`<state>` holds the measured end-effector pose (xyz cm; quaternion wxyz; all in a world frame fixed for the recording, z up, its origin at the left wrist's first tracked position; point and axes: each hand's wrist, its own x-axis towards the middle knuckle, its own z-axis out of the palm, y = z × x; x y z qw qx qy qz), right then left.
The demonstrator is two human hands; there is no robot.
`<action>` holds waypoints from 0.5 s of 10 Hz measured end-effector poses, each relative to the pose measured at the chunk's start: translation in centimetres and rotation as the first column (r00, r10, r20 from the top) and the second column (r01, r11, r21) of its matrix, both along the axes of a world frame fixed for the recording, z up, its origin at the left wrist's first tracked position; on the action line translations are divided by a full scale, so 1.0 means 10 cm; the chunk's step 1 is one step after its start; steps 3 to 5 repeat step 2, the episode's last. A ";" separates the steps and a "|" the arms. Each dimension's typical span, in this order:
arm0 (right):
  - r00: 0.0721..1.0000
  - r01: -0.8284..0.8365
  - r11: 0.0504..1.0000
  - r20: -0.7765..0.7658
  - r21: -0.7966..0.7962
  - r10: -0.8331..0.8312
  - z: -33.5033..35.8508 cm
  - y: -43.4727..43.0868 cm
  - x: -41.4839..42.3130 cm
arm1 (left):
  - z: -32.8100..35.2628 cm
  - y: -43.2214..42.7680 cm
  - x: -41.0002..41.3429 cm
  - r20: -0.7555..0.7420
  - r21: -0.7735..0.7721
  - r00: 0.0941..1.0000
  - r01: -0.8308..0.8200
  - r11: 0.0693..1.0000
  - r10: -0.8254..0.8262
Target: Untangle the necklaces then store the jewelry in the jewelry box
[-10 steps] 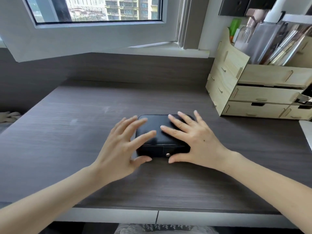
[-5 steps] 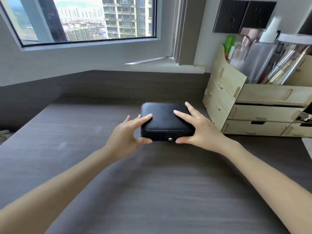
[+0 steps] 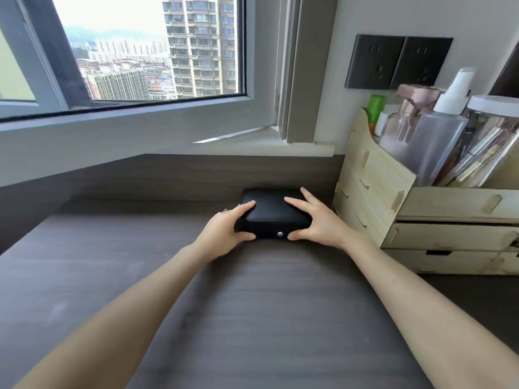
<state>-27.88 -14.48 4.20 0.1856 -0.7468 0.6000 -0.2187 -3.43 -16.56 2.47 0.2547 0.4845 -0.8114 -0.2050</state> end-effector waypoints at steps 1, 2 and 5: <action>0.999 0.006 0.999 -0.045 0.038 -0.005 0.04 0.01 0.05 | 0.01 0.05 0.01 0.015 -0.011 1.000 -0.019 1.000 0.019; 0.987 0.041 0.998 -0.155 0.056 -0.032 0.12 0.03 0.08 | 0.05 0.06 0.00 0.184 -0.065 0.982 -0.037 0.997 0.049; 0.987 0.041 0.998 -0.155 0.056 -0.032 0.12 0.03 0.08 | 0.05 0.06 0.00 0.184 -0.065 0.982 -0.037 0.997 0.049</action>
